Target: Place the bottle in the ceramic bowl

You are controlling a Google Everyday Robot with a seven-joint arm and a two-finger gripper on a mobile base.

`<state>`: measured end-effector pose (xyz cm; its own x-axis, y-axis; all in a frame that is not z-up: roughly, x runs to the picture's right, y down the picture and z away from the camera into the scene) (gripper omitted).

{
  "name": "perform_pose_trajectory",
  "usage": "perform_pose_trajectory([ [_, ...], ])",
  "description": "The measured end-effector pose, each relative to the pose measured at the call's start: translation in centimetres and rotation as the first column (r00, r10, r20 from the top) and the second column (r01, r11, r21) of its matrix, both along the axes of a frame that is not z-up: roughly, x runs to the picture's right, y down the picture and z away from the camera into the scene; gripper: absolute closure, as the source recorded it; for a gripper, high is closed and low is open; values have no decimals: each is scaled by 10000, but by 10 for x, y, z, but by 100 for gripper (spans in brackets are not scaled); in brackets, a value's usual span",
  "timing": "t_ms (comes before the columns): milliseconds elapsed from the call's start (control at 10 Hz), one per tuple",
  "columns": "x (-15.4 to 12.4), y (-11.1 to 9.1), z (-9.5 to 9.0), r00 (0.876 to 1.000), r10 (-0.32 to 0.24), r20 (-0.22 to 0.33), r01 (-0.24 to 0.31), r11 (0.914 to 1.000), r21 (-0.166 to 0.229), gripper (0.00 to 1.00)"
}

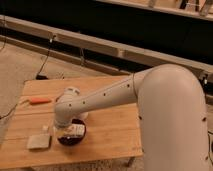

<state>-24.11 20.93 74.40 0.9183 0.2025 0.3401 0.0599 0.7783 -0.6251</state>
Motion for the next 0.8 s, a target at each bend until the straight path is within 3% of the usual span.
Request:
perform_pose_trajectory([
  [400, -6, -12, -6, 9998, 78, 183, -79, 10000, 52, 20],
  [600, -9, -27, -14, 9988, 385, 292, -390, 9991, 143, 20],
  [800, -7, -70, -33, 9882, 1499, 328, -1506, 9883, 221, 20],
])
